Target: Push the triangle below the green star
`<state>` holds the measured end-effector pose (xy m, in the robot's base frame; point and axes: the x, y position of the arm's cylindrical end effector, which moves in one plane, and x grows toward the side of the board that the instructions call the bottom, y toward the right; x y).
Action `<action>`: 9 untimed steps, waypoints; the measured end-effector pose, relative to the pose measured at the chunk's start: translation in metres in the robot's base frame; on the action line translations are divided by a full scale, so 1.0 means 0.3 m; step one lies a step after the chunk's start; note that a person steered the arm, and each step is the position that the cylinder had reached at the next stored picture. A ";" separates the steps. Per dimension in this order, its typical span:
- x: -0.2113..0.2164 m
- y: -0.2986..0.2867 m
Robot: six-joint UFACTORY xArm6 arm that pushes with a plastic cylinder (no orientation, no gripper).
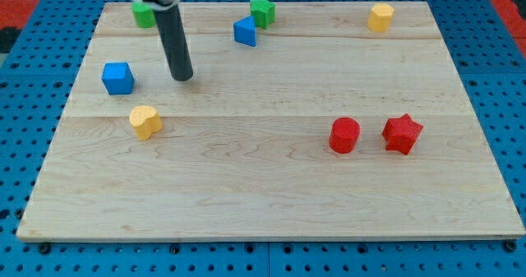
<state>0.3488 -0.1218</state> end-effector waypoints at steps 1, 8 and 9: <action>-0.200 0.034; -0.321 0.230; -0.306 0.282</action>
<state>0.2570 -0.0373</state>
